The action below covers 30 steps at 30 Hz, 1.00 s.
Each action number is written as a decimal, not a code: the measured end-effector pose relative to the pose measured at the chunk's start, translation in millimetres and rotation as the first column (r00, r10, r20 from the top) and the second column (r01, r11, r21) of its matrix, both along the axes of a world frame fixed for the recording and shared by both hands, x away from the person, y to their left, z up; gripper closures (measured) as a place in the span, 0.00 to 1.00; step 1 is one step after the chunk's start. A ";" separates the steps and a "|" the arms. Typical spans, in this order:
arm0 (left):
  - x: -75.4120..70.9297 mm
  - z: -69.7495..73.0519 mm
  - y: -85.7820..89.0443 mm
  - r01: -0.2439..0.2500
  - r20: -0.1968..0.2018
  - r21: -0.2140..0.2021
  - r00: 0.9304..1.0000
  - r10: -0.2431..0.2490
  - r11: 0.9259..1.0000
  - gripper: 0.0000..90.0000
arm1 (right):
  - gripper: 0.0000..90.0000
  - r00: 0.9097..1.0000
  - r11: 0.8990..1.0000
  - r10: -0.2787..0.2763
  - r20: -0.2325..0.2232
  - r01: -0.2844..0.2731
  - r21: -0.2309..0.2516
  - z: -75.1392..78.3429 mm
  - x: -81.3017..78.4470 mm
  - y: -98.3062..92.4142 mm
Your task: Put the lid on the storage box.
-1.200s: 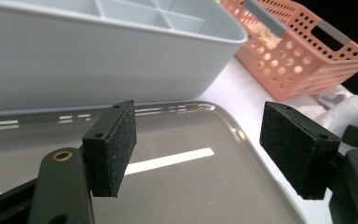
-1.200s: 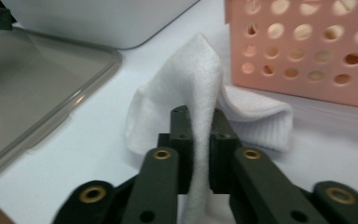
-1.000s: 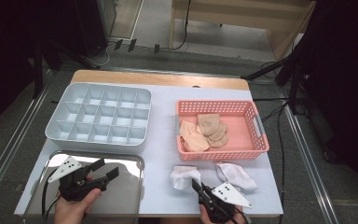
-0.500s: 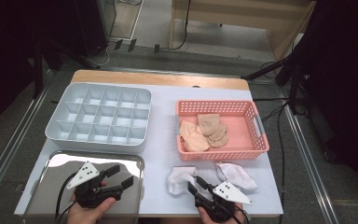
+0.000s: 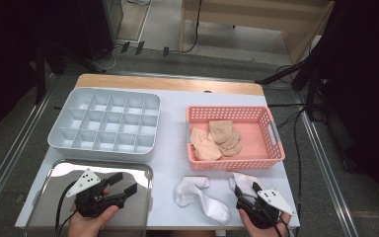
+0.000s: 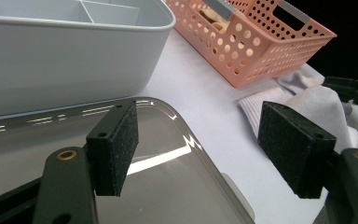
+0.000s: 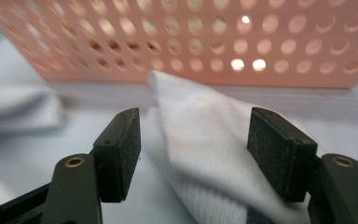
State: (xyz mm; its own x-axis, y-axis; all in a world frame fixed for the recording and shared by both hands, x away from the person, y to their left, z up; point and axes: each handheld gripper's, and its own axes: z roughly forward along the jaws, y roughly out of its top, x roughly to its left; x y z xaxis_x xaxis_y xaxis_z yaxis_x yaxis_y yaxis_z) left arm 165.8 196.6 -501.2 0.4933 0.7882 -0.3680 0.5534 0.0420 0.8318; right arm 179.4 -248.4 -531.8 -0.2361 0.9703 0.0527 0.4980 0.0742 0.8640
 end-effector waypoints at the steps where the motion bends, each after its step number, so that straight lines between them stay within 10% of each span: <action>1: 0.0 0.0 0.0 -0.001 0.000 0.000 1.000 0.001 1.000 0.33 | 0.43 1.000 0.999 -0.005 0.006 0.006 -0.041 -3.3 1.9 2.1; 6: 0.0 -0.7 -0.2 0.001 -0.001 0.002 1.000 -0.001 1.000 0.33 | 0.78 0.999 0.992 -0.018 0.037 0.022 -0.121 -6.8 2.6 0.4; 10: -0.4 -1.6 -1.6 0.006 -0.003 0.005 1.000 -0.006 1.000 0.33 | 0.90 0.999 0.996 -0.039 0.031 0.041 -0.075 -2.7 1.4 -10.7; 18: -0.5 -1.0 -2.2 0.004 -0.002 -0.001 1.000 -0.004 1.000 0.34 | 0.90 0.990 0.991 -0.126 0.056 0.129 -0.048 5.9 -6.8 -42.8; 24: -1.2 -0.7 -5.6 0.010 -0.002 0.002 1.000 -0.009 1.000 0.34 | 0.57 0.996 0.997 -0.077 0.041 0.076 0.018 2.7 -7.1 -40.9; 30: -1.6 -1.5 -8.6 0.012 -0.008 0.004 1.000 -0.012 1.000 0.34 | 0.54 0.992 0.996 -0.016 0.126 0.005 0.086 26.7 -38.2 -18.3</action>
State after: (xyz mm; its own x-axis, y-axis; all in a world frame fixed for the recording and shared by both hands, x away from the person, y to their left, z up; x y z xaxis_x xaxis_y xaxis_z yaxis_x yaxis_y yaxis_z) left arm 164.2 188.0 -502.7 0.5003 0.7836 -0.3683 0.5601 0.0315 0.8278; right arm 141.1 -266.6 -505.2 -0.2361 0.9660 0.1057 0.3844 -0.0071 0.9232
